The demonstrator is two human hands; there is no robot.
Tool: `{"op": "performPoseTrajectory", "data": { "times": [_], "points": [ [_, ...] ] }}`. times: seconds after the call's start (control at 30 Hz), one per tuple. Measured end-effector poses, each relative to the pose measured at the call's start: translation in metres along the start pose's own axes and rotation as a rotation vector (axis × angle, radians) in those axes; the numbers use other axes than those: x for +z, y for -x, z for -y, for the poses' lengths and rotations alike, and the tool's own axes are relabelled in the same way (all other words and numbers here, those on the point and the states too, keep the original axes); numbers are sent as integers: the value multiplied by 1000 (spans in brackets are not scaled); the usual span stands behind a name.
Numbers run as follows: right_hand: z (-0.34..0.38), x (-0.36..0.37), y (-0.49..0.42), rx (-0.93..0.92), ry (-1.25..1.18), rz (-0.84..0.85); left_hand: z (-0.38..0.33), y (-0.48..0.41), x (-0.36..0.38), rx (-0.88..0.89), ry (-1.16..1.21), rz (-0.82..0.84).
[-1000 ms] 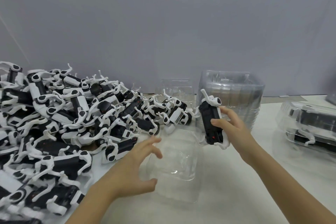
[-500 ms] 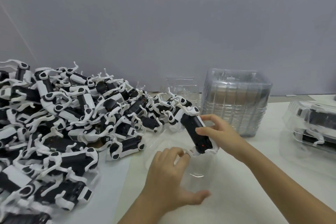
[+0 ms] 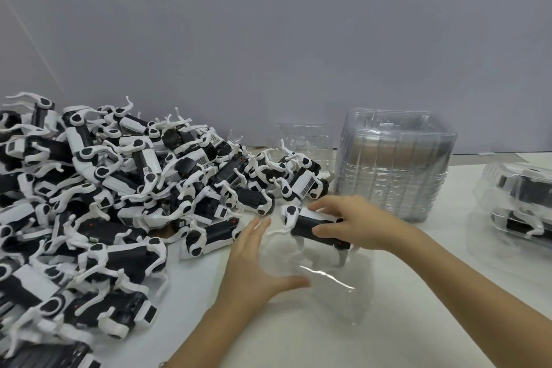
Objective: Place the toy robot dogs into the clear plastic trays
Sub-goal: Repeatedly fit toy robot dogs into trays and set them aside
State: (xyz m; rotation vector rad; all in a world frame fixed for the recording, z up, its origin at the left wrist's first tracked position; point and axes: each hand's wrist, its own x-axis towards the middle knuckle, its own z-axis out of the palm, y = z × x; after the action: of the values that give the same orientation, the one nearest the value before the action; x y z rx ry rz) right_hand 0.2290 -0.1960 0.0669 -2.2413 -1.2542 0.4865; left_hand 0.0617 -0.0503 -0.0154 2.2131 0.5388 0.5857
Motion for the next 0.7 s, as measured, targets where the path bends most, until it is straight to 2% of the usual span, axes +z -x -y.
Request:
{"op": "performPoseTrajectory", "data": {
  "times": [0.17,0.3,0.4,0.53,0.57,0.63,0.7],
  "points": [
    [-11,-18,-2,-47,126,51,-22,12,26,-79,-97,-103],
    [-20,-19,-4,-29,210,113,-27,13,31,-93,-204,-122],
    [-23,-8,-10,-62,339,105,-24,12,31,-70,-253,-103],
    [-38,3,-12,-133,532,30,-19,10,28,-47,-102,12],
    [-43,3,-10,-137,474,10,-19,10,26,-52,-46,29],
    [-49,2,-4,-135,168,-80,-20,7,21,-92,126,-24],
    [-52,3,5,-83,-195,-346,-22,-3,16,-167,362,-153]
  ]
}}
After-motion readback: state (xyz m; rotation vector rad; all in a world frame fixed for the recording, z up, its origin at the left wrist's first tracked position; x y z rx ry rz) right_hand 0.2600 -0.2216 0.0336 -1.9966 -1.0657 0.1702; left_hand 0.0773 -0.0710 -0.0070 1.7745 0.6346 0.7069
